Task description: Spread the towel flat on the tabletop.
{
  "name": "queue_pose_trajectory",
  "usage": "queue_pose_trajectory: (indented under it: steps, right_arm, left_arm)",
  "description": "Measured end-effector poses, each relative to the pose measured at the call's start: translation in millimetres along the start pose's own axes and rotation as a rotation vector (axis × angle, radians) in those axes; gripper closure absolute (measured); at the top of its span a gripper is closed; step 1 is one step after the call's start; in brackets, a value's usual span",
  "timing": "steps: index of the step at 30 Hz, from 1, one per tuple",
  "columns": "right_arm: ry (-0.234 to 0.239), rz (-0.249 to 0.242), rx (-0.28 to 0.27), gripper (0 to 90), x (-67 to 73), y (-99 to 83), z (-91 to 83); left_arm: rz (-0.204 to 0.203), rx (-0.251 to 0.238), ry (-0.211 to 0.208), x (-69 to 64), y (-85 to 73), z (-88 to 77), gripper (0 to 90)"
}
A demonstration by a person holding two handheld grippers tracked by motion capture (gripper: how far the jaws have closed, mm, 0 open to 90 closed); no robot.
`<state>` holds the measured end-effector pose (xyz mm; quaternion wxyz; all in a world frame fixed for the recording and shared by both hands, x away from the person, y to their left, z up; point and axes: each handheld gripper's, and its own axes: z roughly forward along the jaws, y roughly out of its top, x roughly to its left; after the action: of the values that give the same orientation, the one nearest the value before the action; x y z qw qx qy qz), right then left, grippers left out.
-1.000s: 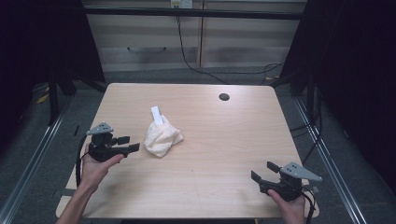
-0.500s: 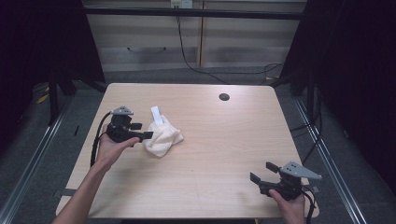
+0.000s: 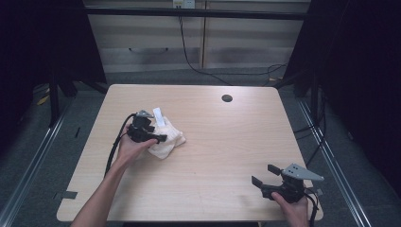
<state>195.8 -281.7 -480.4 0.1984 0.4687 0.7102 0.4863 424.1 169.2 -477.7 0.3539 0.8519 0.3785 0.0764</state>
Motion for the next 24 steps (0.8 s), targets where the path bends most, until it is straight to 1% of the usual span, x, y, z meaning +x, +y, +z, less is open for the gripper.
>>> queue_pose_trajectory:
  steps: [1,2,3,4,5,6,7,9,12,13,14,16,18,19,20,21,22,24]
  right_arm:
    - [0.0,0.0,0.0,16.3,0.0,0.0,0.0]
    - [0.003,0.0,0.0,16.3,0.2,-0.2,-0.5]
    - [0.003,0.0,0.0,16.3,0.2,-0.2,-0.5]
    - [0.005,0.001,0.001,16.2,-0.1,-0.4,-0.6]
    - [0.007,0.0,0.003,16.1,-0.9,-0.6,-0.9]
    - [0.005,-0.001,0.002,16.1,-0.9,-0.8,-1.1]
    - [0.006,0.0,0.003,16.1,-0.9,-1.1,-1.6]
    - [0.005,0.002,0.002,16.1,-1.2,-1.5,-2.2]
    - [0.004,0.005,0.003,16.1,-1.4,-1.4,-2.1]
    - [0.002,0.003,0.008,16.1,-0.8,-1.6,-1.7]
    - [0.001,0.001,0.013,16.1,-0.2,-1.8,-1.4]
    - [0.002,0.0,0.019,16.1,0.2,-2.0,-1.2]
    - [0.0,-0.005,0.031,16.2,1.3,-2.8,-0.8]
    - [-0.002,-0.005,0.031,16.1,1.4,-3.0,-1.1]
    - [0.0,-0.002,0.03,16.2,1.3,-3.2,-1.4]
    - [-0.003,-0.001,0.031,16.2,1.1,-3.3,-1.9]
    - [-0.006,0.0,0.033,16.2,0.7,-3.6,-2.3]
    - [-0.007,-0.001,0.031,16.2,0.2,-3.7,-2.6]
  left_arm:
    - [0.0,0.0,0.0,0.0,0.0,0.0,25.8]
    - [-0.011,0.015,-0.004,1.1,-2.5,7.6,25.5]
    - [-0.011,0.015,-0.004,1.1,-2.5,7.6,24.9]
    - [-0.018,0.022,-0.006,1.8,-4.2,11.2,24.9]
    - [-0.007,0.023,-0.004,2.1,-7.1,15.0,24.6]
    - [-0.013,0.009,-0.007,1.6,-8.6,15.6,24.4]
    - [-0.013,0.009,-0.007,1.6,-8.6,15.6,24.4]
    - [0.007,0.018,0.011,0.4,-8.6,16.0,25.6]
    - [0.013,0.025,0.019,-2.3,-8.1,16.6,29.6]
    - [0.024,0.028,0.027,-3.2,-8.0,16.4,32.8]
    - [0.016,0.018,0.018,-4.7,-8.7,17.0,35.2]
    - [0.015,0.019,0.011,-4.8,-8.3,16.9,39.1]
    - [0.023,0.022,-0.026,-4.8,-8.1,15.6,47.5]
    - [0.023,0.022,-0.026,-4.8,-8.1,15.6,52.9]
    - [0.01,0.008,-0.053,-5.8,-9.4,16.1,57.1]
    - [0.01,0.008,-0.053,-5.8,-9.4,16.1,60.0]
    - [-0.001,0.004,-0.076,-4.2,-10.8,15.7,63.8]
    - [-0.017,-0.006,-0.088,-5.0,-12.2,15.5,67.1]
